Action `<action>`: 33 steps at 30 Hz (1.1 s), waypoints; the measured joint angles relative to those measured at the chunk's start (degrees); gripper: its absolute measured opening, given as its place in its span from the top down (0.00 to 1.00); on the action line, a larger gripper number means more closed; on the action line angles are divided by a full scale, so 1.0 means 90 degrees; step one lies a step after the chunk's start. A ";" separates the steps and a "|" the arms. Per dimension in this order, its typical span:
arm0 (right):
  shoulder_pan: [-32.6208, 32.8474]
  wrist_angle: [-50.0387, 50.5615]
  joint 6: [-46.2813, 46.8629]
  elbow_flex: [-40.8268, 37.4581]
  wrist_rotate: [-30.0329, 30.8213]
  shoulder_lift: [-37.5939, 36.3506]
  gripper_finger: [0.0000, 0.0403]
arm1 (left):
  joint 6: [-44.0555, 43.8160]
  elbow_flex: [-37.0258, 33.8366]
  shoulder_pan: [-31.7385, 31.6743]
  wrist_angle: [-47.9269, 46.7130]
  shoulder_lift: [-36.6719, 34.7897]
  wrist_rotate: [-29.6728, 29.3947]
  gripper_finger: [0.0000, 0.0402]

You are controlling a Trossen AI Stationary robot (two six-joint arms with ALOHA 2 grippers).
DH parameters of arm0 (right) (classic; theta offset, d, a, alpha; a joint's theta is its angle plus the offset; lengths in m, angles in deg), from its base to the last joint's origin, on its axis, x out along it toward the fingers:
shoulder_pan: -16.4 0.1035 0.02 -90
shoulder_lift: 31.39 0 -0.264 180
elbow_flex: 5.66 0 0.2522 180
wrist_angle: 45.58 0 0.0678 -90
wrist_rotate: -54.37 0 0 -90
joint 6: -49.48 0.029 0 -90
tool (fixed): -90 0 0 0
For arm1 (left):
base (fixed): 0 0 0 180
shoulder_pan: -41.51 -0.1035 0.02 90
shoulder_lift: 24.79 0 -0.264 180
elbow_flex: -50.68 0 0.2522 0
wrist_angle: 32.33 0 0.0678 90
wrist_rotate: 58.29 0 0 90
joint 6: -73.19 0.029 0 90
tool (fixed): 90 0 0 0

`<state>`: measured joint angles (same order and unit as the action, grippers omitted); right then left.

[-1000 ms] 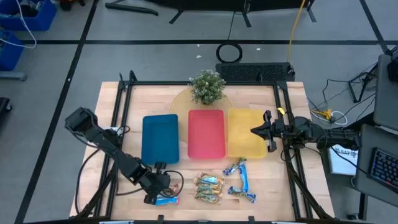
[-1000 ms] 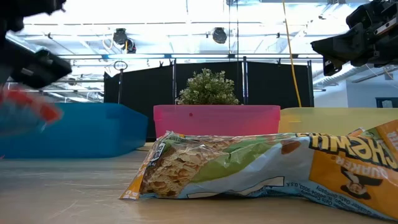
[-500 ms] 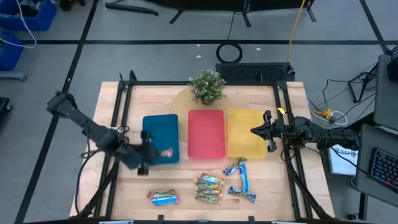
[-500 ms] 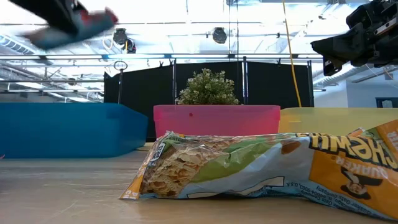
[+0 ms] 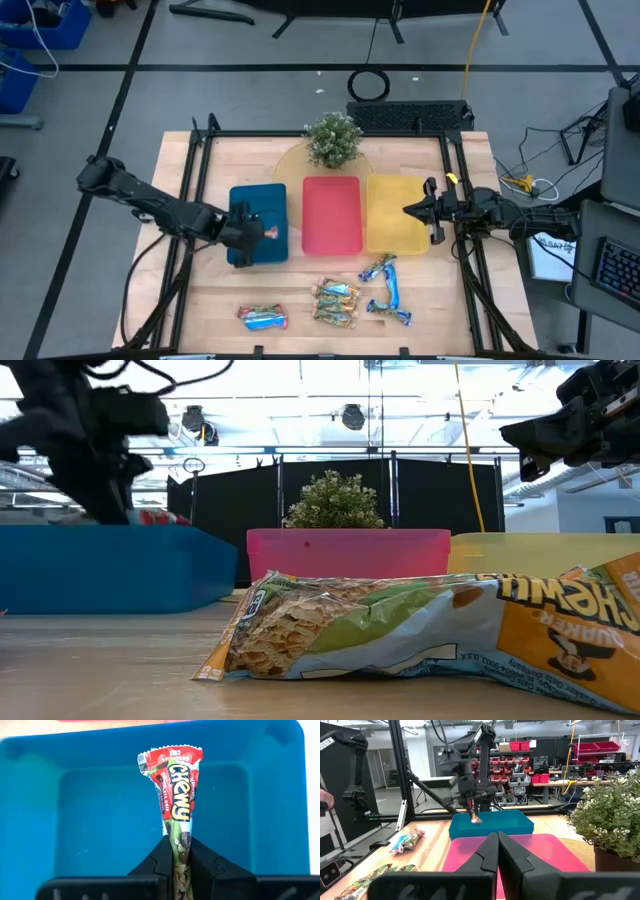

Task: Pick and place Granola Bars by type
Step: Put the red granola bar into the blue bin, then put the blue granola bar into the yellow bin

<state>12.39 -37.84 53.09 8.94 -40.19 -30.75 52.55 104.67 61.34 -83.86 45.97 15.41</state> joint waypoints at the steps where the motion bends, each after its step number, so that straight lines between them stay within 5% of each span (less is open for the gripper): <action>1: 0.0000 -0.0013 0.0004 0.0000 0.0000 0.0000 1.00 | -0.0011 -0.0051 -0.0007 0.0073 0.0086 0.0034 0.88; 9: -0.0002 -0.0170 0.0019 0.0000 0.0000 0.0000 1.00 | -0.0055 -0.0172 -0.0036 0.0371 0.0492 0.0193 0.91; 17: 0.0000 -0.0201 0.0022 0.0000 0.0011 0.0000 1.00 | 0.0556 -0.0032 -0.0036 0.0397 0.0458 0.0176 0.58; 22: -0.0001 -0.0310 0.0022 -0.0001 0.0026 0.0000 1.00 | 0.1148 0.0412 0.0000 0.0490 0.0395 0.0074 0.47; 27: 0.0000 -0.0282 0.0008 -0.0002 0.0024 0.0002 1.00 | 0.2659 0.0447 0.0759 0.1732 -0.0643 -0.0321 0.59; 33: -0.0001 -0.0267 -0.0230 -0.0002 0.0025 0.0025 1.00 | 0.2561 0.0156 0.1079 0.1974 -0.2980 -0.1605 0.90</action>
<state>12.38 -40.25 51.03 8.92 -39.96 -30.52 75.60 106.07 71.04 -66.10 19.15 0.96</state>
